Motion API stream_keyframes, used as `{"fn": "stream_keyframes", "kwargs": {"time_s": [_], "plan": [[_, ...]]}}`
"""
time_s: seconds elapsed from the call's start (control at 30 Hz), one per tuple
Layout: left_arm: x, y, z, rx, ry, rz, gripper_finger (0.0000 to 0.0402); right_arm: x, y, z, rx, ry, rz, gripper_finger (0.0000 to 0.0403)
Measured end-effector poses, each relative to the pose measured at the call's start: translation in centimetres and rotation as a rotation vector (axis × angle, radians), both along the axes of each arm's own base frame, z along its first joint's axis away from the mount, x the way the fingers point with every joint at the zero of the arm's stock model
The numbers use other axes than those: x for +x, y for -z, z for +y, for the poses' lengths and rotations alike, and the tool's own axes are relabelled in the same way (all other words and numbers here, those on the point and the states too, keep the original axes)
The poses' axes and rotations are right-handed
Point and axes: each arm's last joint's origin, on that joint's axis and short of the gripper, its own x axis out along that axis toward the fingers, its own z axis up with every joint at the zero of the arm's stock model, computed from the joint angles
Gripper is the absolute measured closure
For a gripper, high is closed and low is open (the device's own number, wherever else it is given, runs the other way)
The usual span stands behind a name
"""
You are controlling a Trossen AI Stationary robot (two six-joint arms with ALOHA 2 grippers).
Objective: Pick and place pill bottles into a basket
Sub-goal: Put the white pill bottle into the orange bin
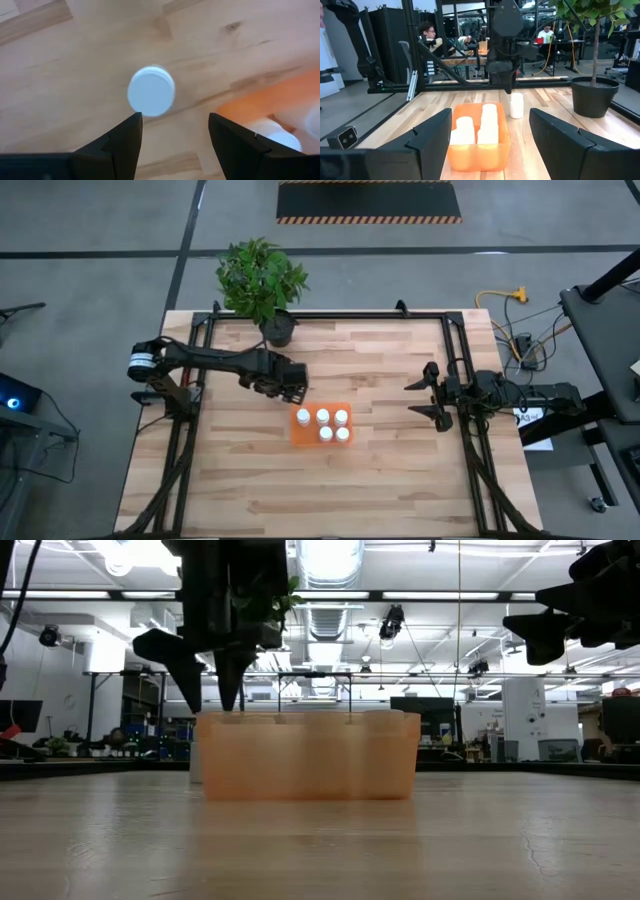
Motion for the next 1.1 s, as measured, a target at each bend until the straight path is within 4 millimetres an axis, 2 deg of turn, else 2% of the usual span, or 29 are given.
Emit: {"fn": "stream_keyframes", "kwargs": {"time_s": [0.53, 1.1], "plan": [[-0.7, 1.3, 0.5, 0.024, 0.007, 0.05, 0.0192, 0.0, 0.0, 0.0, 0.0, 0.0, 0.0, 0.0147], [-0.7, 2.7, 0.8, 0.035, -0.003, 0.026, 0.0195, 0.0, 0.0, 0.0, 0.0, 0.001, 0.001, 0.015]]}}
